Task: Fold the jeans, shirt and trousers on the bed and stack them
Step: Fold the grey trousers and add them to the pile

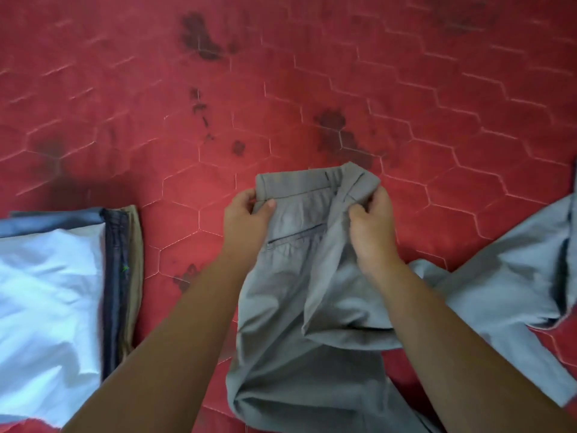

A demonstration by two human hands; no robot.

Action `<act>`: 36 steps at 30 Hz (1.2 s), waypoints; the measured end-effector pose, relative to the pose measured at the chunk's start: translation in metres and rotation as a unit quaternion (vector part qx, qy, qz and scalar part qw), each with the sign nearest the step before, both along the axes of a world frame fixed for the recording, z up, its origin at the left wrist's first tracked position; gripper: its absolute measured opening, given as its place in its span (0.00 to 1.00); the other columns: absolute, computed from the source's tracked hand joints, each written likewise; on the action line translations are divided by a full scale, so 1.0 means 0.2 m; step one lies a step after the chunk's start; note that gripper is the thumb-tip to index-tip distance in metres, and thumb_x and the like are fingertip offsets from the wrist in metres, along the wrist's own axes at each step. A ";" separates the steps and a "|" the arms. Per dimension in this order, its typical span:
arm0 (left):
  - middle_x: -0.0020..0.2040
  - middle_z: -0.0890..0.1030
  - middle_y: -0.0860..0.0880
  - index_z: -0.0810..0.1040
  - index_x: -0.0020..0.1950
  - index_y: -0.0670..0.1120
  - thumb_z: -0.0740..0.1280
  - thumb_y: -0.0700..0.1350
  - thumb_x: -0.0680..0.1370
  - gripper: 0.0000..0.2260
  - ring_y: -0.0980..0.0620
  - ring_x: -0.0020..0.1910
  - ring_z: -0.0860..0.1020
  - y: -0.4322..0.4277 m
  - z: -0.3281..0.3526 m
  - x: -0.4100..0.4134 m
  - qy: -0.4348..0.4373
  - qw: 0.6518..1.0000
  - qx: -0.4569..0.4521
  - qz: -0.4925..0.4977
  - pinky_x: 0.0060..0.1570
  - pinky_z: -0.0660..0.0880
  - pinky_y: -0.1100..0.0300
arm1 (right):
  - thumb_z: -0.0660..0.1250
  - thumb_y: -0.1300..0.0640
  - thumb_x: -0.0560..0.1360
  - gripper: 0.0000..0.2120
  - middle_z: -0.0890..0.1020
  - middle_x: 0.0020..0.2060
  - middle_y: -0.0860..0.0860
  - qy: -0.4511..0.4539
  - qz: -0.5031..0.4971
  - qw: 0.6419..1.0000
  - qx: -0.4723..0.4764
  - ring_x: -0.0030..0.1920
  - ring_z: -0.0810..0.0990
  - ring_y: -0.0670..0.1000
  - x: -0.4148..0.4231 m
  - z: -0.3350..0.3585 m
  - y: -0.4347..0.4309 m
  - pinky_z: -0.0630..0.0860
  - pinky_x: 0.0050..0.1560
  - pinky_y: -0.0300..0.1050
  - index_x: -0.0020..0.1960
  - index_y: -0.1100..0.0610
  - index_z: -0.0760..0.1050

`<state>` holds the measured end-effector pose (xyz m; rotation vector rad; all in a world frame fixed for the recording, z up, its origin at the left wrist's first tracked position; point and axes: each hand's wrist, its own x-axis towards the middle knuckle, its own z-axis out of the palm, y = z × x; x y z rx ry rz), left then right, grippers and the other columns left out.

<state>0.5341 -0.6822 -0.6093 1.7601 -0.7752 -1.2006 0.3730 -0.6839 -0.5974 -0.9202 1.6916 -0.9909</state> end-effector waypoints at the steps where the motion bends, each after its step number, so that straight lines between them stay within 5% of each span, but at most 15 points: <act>1: 0.44 0.80 0.52 0.76 0.55 0.41 0.66 0.36 0.76 0.08 0.54 0.43 0.79 0.03 0.09 -0.02 -0.005 1.000 -0.013 0.005 0.44 0.76 0.64 | 0.55 0.71 0.72 0.14 0.74 0.40 0.45 0.003 -0.014 1.000 -0.014 0.41 0.73 0.45 -0.04 0.08 0.03 0.71 0.48 0.41 0.53 0.57 0.69; 4: 0.42 0.79 0.54 0.76 0.50 0.45 0.65 0.37 0.76 0.05 0.59 0.40 0.77 0.10 0.37 -0.08 0.001 0.998 -0.052 0.027 0.38 0.75 0.69 | 0.53 0.73 0.72 0.14 0.74 0.41 0.47 0.016 -0.054 0.997 -0.059 0.40 0.72 0.44 -0.18 0.34 0.11 0.70 0.42 0.30 0.54 0.62 0.69; 8: 0.42 0.79 0.52 0.75 0.49 0.46 0.65 0.37 0.76 0.05 0.56 0.40 0.77 0.21 0.73 -0.13 0.016 0.994 -0.106 0.010 0.41 0.75 0.63 | 0.52 0.66 0.67 0.09 0.69 0.34 0.48 0.003 -0.117 0.985 -0.124 0.34 0.66 0.44 -0.30 0.71 0.29 0.65 0.34 0.36 0.41 0.56 0.68; 12: 0.42 0.78 0.51 0.75 0.44 0.50 0.65 0.36 0.76 0.08 0.53 0.41 0.76 0.33 1.12 -0.10 0.020 0.983 -0.183 -0.024 0.43 0.74 0.59 | 0.51 0.62 0.66 0.06 0.66 0.31 0.47 -0.028 -0.143 0.964 -0.224 0.29 0.64 0.38 -0.31 1.10 0.46 0.63 0.32 0.31 0.36 0.54 0.65; 15: 0.44 0.79 0.48 0.76 0.44 0.50 0.65 0.36 0.76 0.08 0.51 0.44 0.77 0.42 1.42 -0.04 0.025 0.971 -0.235 -0.038 0.47 0.75 0.54 | 0.60 0.55 0.75 0.08 0.66 0.31 0.44 0.025 -0.114 0.953 -0.279 0.30 0.66 0.37 -0.26 1.40 0.60 0.65 0.34 0.29 0.37 0.52 0.65; 18: 0.46 0.80 0.46 0.77 0.46 0.47 0.65 0.35 0.75 0.07 0.49 0.45 0.77 0.50 1.71 0.02 0.030 0.958 -0.280 -0.050 0.50 0.75 0.51 | 0.67 0.59 0.74 0.10 0.69 0.30 0.45 0.101 -0.081 0.942 -0.311 0.28 0.68 0.38 -0.23 1.68 0.69 0.66 0.32 0.29 0.38 0.54 0.67; 22: 0.43 0.80 0.50 0.77 0.44 0.48 0.64 0.33 0.75 0.10 0.52 0.42 0.77 0.60 2.13 0.08 0.050 0.935 -0.346 -0.053 0.48 0.75 0.55 | 0.65 0.58 0.75 0.06 0.73 0.32 0.48 0.165 -0.064 0.918 -0.356 0.31 0.69 0.40 -0.26 2.05 0.77 0.67 0.33 0.31 0.42 0.58 0.70; 29: 0.46 0.79 0.42 0.76 0.44 0.47 0.64 0.34 0.76 0.07 0.46 0.45 0.77 0.74 2.82 0.21 0.061 0.887 -0.455 -0.055 0.51 0.74 0.49 | 0.66 0.58 0.75 0.08 0.73 0.34 0.52 0.248 -0.063 0.859 -0.443 0.33 0.69 0.45 -0.28 2.74 0.94 0.64 0.33 0.31 0.42 0.62 0.71; 33: 0.47 0.80 0.43 0.76 0.45 0.49 0.65 0.36 0.76 0.08 0.47 0.46 0.78 0.84 3.15 0.25 0.048 0.856 -0.512 -0.051 0.54 0.74 0.45 | 0.67 0.59 0.74 0.10 0.69 0.30 0.47 0.244 -0.085 0.826 -0.501 0.31 0.66 0.45 -0.24 3.12 1.02 0.64 0.31 0.33 0.36 0.52 0.69; 36: 0.49 0.81 0.44 0.77 0.48 0.49 0.66 0.38 0.76 0.06 0.46 0.49 0.79 0.93 3.41 0.25 0.009 0.819 -0.572 -0.051 0.52 0.76 0.48 | 0.67 0.58 0.74 0.07 0.69 0.30 0.47 0.207 -0.105 0.799 -0.555 0.32 0.66 0.45 -0.20 3.46 1.08 0.63 0.32 0.34 0.39 0.58 0.72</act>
